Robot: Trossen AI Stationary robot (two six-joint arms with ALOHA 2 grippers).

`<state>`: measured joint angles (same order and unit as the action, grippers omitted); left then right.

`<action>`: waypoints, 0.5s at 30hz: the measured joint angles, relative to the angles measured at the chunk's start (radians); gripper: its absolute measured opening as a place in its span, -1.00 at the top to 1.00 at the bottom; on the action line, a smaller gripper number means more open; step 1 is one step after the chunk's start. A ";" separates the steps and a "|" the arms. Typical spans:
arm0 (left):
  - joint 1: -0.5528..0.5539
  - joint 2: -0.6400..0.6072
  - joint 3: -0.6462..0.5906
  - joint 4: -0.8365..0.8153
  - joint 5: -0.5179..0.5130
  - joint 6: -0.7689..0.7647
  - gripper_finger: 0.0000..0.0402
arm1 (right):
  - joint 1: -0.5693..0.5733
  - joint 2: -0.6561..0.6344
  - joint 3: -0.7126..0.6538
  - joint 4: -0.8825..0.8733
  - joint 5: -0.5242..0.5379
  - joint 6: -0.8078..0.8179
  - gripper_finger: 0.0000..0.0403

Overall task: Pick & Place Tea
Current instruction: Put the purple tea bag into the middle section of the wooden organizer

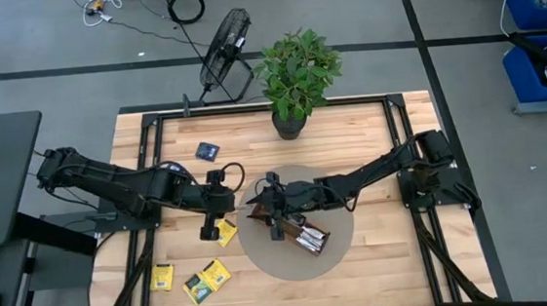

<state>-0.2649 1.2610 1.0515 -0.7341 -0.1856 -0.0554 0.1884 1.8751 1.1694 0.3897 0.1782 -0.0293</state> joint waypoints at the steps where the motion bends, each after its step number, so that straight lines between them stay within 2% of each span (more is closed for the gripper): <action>1: 0.000 0.000 0.000 0.005 0.000 0.000 1.00 | -0.005 0.000 0.000 -0.001 -0.015 0.010 0.13; 3: 0.000 0.000 0.000 0.006 0.000 0.000 1.00 | -0.013 0.000 0.000 -0.008 -0.048 0.026 0.18; 8: -0.001 0.000 0.000 0.006 0.000 0.000 1.00 | -0.013 0.000 0.000 -0.001 -0.055 0.025 0.37; 15: -0.001 0.000 0.000 0.037 0.011 0.000 1.00 | -0.024 0.000 0.000 -0.049 -0.056 0.047 0.90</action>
<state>-0.2661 1.2610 1.0515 -0.6972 -0.1746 -0.0555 0.1641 1.8751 1.1694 0.3407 0.1221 0.0180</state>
